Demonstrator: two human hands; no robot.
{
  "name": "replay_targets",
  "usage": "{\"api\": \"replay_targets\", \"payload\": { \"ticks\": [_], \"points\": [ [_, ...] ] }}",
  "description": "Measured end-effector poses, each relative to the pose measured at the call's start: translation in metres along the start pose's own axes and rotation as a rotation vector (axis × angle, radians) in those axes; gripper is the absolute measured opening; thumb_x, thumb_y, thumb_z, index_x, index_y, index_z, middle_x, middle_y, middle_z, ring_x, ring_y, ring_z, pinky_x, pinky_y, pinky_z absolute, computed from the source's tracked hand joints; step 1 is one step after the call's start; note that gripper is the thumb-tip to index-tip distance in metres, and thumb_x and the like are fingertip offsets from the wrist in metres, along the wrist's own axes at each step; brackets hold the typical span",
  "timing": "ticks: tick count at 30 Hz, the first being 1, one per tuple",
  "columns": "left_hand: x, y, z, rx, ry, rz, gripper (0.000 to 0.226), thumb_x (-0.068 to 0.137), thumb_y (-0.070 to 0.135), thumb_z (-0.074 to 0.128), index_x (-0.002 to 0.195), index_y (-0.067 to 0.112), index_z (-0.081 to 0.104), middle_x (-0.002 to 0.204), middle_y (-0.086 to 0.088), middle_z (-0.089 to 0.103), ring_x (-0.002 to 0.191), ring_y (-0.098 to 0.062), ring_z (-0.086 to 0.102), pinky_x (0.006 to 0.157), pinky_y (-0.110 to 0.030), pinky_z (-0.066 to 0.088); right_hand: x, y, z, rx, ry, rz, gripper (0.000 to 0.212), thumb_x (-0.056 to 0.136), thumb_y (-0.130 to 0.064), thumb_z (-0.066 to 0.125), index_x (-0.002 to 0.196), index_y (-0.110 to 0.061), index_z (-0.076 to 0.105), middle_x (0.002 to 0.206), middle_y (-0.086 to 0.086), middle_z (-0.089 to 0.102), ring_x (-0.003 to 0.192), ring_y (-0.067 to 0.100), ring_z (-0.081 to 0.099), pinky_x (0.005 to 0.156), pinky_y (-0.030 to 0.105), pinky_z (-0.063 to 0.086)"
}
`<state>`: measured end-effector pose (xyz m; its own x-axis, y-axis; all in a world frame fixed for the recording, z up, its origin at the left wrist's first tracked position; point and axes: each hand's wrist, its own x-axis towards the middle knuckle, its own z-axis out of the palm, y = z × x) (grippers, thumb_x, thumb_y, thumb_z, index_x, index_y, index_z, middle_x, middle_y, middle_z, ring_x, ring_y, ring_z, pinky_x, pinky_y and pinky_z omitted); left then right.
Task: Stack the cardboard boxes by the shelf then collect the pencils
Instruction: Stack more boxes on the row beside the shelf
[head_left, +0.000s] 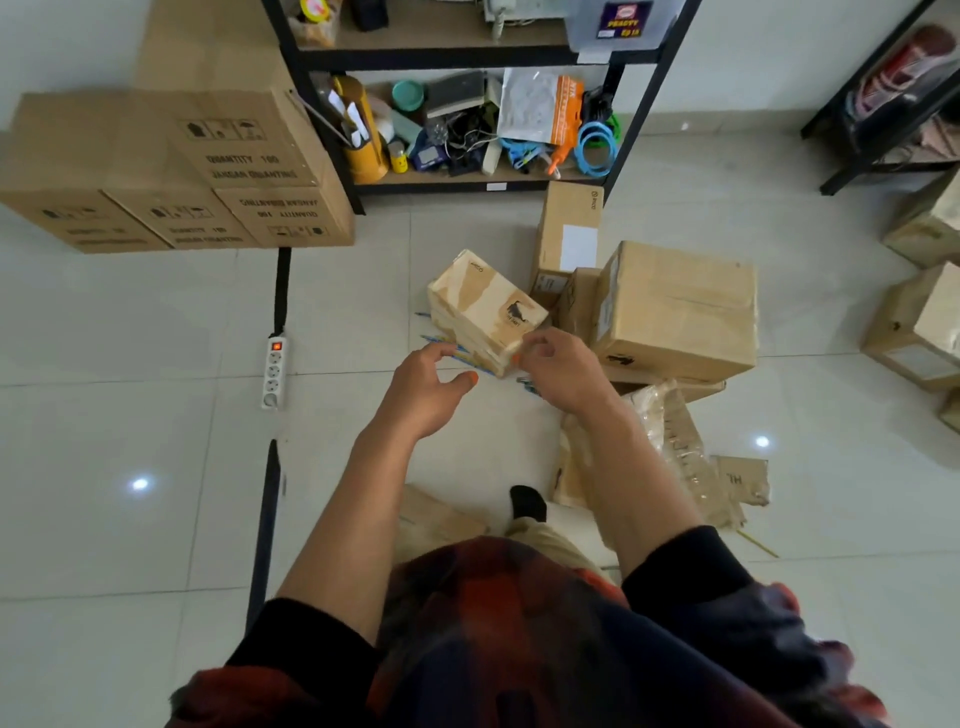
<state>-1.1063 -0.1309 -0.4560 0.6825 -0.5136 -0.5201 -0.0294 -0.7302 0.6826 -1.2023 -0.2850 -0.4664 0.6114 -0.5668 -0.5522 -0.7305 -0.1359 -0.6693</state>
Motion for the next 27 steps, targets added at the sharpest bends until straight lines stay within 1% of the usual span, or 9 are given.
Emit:
{"api": "replay_targets", "payload": {
  "ticks": [3,6,12,18,20,22,24,26,27],
  "points": [
    [0.004,0.029,0.032,0.007,-0.006,0.008,0.049,0.092,0.031,0.065,0.138,0.02,0.05,0.145,-0.003,0.047,0.132,-0.022,0.044,0.1,-0.027,0.035,0.012,0.012,-0.033,0.024,0.006,-0.001,0.039,0.089,-0.032,0.061,0.126,-0.022,0.06,0.122,0.003,0.062,0.11,0.022,0.058,0.093,0.033,0.047],
    [0.009,0.046,0.048,0.021,-0.021,0.018,0.049,0.092,0.031,0.065,0.137,0.019,0.051,0.143,-0.001,0.049,0.131,-0.02,0.045,0.093,-0.023,0.033,0.018,0.025,-0.05,0.075,0.028,0.01,0.038,0.091,-0.03,0.061,0.127,-0.02,0.059,0.117,-0.001,0.061,0.106,0.02,0.058,0.088,0.033,0.048],
    [0.029,0.075,0.063,0.028,-0.028,0.019,0.047,0.093,0.029,0.064,0.137,0.019,0.051,0.143,0.0,0.049,0.13,-0.019,0.045,0.092,-0.023,0.032,0.036,0.039,-0.073,0.07,0.033,0.043,0.029,0.093,-0.03,0.059,0.12,-0.02,0.061,0.107,-0.004,0.057,0.108,0.023,0.059,0.093,0.042,0.051],
    [0.055,0.082,0.065,0.044,-0.045,-0.02,0.049,0.093,0.03,0.064,0.139,0.019,0.049,0.145,-0.001,0.048,0.133,-0.02,0.043,0.094,-0.024,0.031,0.063,0.035,-0.081,0.1,-0.006,0.06,0.04,0.093,-0.029,0.058,0.132,-0.018,0.056,0.123,0.0,0.06,0.114,0.019,0.056,0.088,0.029,0.043],
    [0.069,0.084,0.063,0.061,-0.067,-0.032,0.049,0.093,0.029,0.064,0.138,0.018,0.049,0.144,-0.001,0.048,0.132,-0.021,0.044,0.093,-0.023,0.032,0.077,0.032,-0.084,0.113,-0.019,0.079,0.041,0.094,-0.028,0.059,0.134,-0.018,0.055,0.123,-0.001,0.06,0.111,0.017,0.055,0.086,0.027,0.041],
    [0.092,0.088,0.059,0.083,-0.101,-0.03,0.047,0.093,0.029,0.064,0.137,0.018,0.051,0.142,-0.002,0.049,0.13,-0.021,0.046,0.093,-0.023,0.032,0.097,0.028,-0.088,0.139,0.0,0.107,0.04,0.093,-0.029,0.059,0.132,-0.019,0.056,0.121,-0.003,0.059,0.104,0.016,0.056,0.084,0.029,0.046],
    [0.117,0.097,0.055,0.121,-0.15,-0.02,0.05,0.093,0.03,0.065,0.138,0.017,0.049,0.143,-0.002,0.049,0.13,-0.021,0.046,0.094,-0.024,0.034,0.115,0.023,-0.094,0.183,0.051,0.139,0.037,0.092,-0.029,0.059,0.128,-0.019,0.057,0.121,0.0,0.061,0.091,0.016,0.061,0.072,0.027,0.051],
    [0.148,0.103,0.052,0.166,-0.194,0.0,0.052,0.093,0.031,0.064,0.14,0.017,0.047,0.144,-0.003,0.048,0.13,-0.022,0.046,0.096,-0.025,0.035,0.139,0.02,-0.095,0.207,0.097,0.164,0.037,0.093,-0.027,0.058,0.129,-0.017,0.057,0.119,0.0,0.061,0.082,0.013,0.058,0.055,0.016,0.043],
    [0.158,0.105,0.052,0.191,-0.204,0.014,0.052,0.093,0.03,0.064,0.14,0.018,0.047,0.144,-0.003,0.048,0.13,-0.022,0.046,0.096,-0.026,0.035,0.145,0.019,-0.094,0.197,0.101,0.16,0.038,0.094,-0.026,0.058,0.13,-0.017,0.057,0.12,-0.001,0.06,0.085,0.013,0.057,0.05,0.011,0.039]
  ]
}}
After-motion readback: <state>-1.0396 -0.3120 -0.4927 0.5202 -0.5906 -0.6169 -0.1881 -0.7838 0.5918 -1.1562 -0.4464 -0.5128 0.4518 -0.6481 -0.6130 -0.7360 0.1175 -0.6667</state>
